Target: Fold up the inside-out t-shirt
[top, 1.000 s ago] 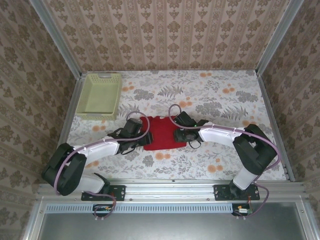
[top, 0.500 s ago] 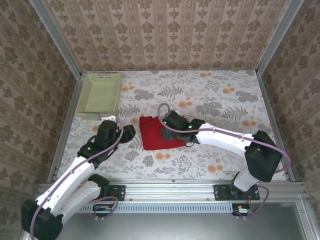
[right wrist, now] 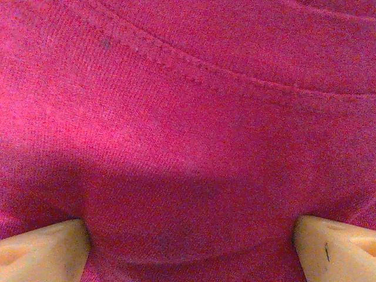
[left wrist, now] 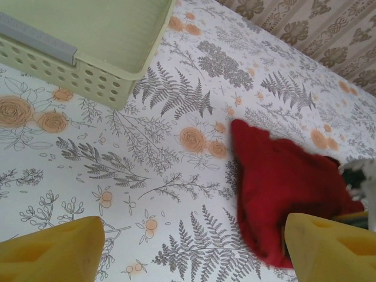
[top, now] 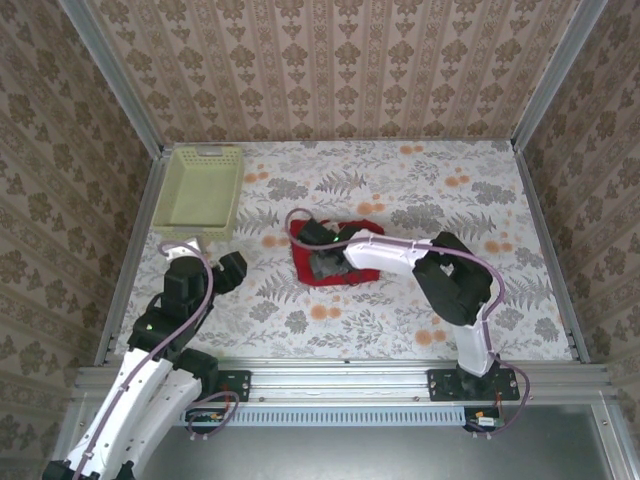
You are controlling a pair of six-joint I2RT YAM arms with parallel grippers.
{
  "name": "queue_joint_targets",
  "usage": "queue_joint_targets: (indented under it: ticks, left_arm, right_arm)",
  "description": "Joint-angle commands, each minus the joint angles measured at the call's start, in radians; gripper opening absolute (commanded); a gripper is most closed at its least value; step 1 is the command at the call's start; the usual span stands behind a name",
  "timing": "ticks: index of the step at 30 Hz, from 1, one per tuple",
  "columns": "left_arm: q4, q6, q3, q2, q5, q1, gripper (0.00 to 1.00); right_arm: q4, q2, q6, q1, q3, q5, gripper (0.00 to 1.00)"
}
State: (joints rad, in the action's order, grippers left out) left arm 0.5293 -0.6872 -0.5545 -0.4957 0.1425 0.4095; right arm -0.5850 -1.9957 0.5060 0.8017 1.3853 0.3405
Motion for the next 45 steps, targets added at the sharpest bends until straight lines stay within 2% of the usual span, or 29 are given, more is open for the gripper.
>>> queue_joint_targets:
  ticks: [1, 5, 8, 14, 18, 20, 26, 32, 37, 41, 42, 45]
  left_arm:
    - [0.019, 0.009, 0.016, 0.001, -0.003, -0.012, 0.82]
    - [0.014, 0.011, 0.021, 0.001, -0.005, -0.022, 0.83]
    - [0.014, 0.014, 0.018, 0.003, -0.006, -0.03, 0.84]
    - [0.033, 0.031, 0.009, 0.005, -0.009, -0.049, 0.84]
    - [0.038, 0.035, 0.0, 0.009, -0.023, -0.067, 0.85]
    - [0.041, 0.038, -0.007, 0.009, -0.033, -0.071, 0.85]
    - [0.035, 0.032, 0.001, 0.009, -0.036, -0.076, 0.85]
    - [-0.007, 0.012, 0.021, 0.006, -0.052, -0.078, 0.85]
    - [-0.034, 0.027, 0.011, -0.025, -0.065, -0.081, 0.86]
    - [-0.081, 0.016, 0.023, -0.041, -0.071, -0.086, 0.86]
    - [-0.086, 0.012, 0.024, -0.043, -0.073, -0.086, 0.86]
    - [-0.084, 0.018, 0.029, -0.033, -0.075, -0.089, 0.86]
  right_arm:
    - [-0.009, -0.02, -0.103, -0.131, -0.046, -0.035, 0.9]
    - [-0.048, 0.002, -0.189, -0.258, -0.04, -0.036, 0.9]
    - [-0.091, 0.026, -0.199, -0.355, -0.037, -0.035, 0.9]
    - [-0.098, 0.129, -0.222, -0.572, -0.125, -0.133, 0.9]
    - [-0.12, 0.163, -0.21, -0.698, -0.133, -0.129, 0.88]
    - [-0.122, 0.211, -0.207, -0.712, -0.141, -0.092, 0.88]
    - [-0.189, 0.388, -0.138, -0.646, -0.189, -0.089, 0.89]
    - [-0.044, 0.573, 0.045, -0.683, -0.453, -0.288, 0.91]
    - [0.044, 0.437, 0.092, -0.731, -0.431, -0.381, 0.92]
    - [0.033, 0.27, 0.099, -0.808, -0.326, -0.375, 0.9]
    - [0.016, 0.234, 0.089, -0.829, -0.294, -0.348, 0.9]
    - [-0.101, 0.132, 0.029, -0.853, -0.143, -0.156, 0.92]
